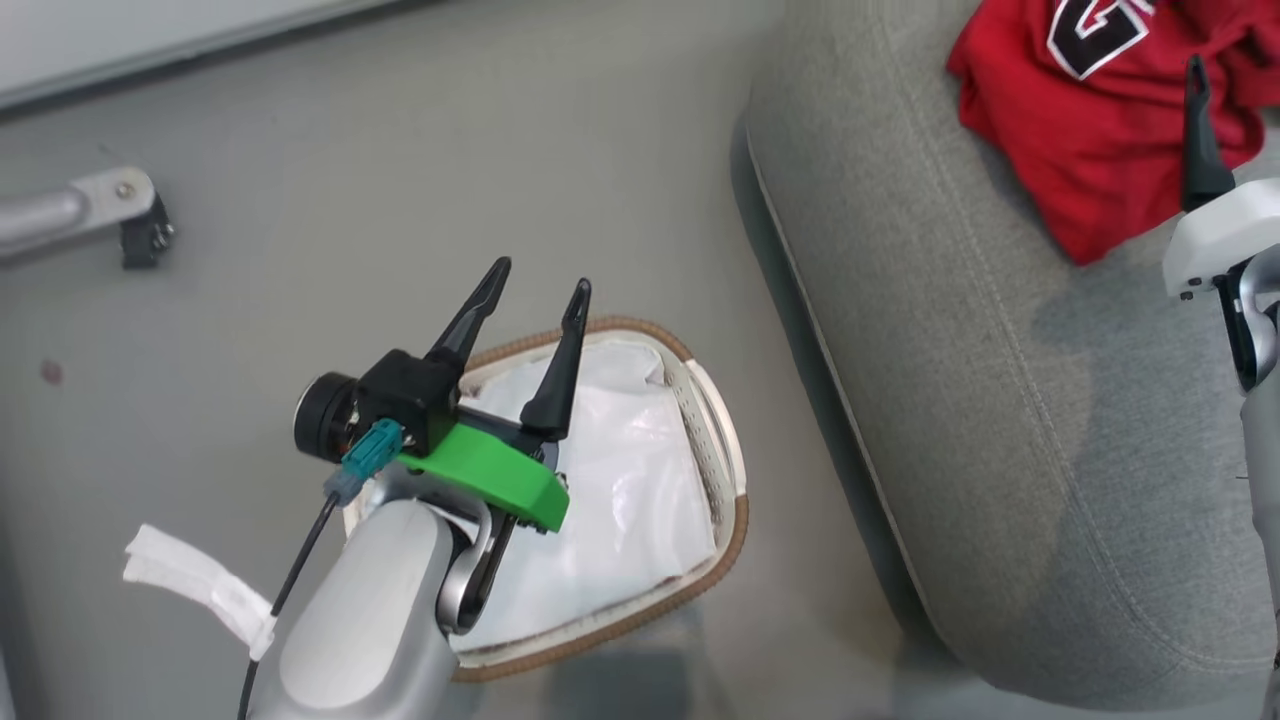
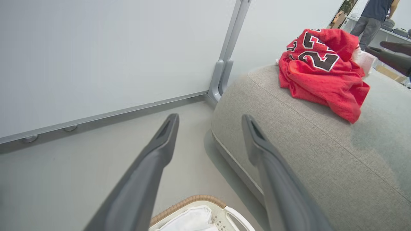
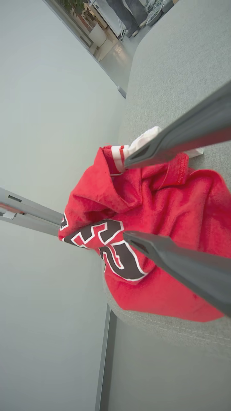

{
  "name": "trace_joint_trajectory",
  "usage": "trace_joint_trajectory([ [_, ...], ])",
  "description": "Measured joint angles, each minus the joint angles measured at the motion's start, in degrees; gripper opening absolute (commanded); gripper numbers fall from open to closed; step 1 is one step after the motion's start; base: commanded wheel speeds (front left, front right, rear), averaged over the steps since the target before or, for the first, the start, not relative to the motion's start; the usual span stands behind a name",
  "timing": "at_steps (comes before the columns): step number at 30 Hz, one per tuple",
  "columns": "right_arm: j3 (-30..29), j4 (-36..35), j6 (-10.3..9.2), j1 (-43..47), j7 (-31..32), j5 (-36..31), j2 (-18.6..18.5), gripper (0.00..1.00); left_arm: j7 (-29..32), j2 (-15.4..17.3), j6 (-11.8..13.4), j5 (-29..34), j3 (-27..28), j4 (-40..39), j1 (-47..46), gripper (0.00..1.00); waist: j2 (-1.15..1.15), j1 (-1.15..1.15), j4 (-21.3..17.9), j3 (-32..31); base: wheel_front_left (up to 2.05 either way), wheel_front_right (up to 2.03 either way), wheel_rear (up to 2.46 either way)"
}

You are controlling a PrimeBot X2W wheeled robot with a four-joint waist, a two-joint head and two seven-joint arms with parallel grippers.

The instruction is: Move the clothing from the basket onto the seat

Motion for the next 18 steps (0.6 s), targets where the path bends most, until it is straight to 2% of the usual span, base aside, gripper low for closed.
trace_joint_trajectory([
  [3,2.0,-0.7,0.0,0.7,0.0,0.8,-0.2,1.0,0.0,-0.4,0.0,0.3,2.3,0.4,2.0,1.0,0.0,0.0,0.5,-3.2,0.0,0.0,0.0],
  [7,5.5,-1.6,0.0,2.1,0.0,2.5,1.4,1.0,0.0,-0.7,0.9,0.9,6.1,1.6,4.9,1.0,0.0,0.0,1.4,-7.5,0.0,0.0,0.0],
  [11,8.4,-2.6,0.0,3.9,0.0,4.4,4.0,1.0,0.0,-0.8,1.8,2.1,10.3,2.4,8.4,1.0,0.0,0.0,2.5,-11.6,0.0,0.0,0.0],
  [18,11.8,-5.2,0.0,12.2,0.0,7.1,9.2,1.0,0.0,-1.1,1.8,2.7,16.3,2.4,15.1,1.0,0.0,0.0,5.1,-17.7,0.0,0.0,0.0],
])
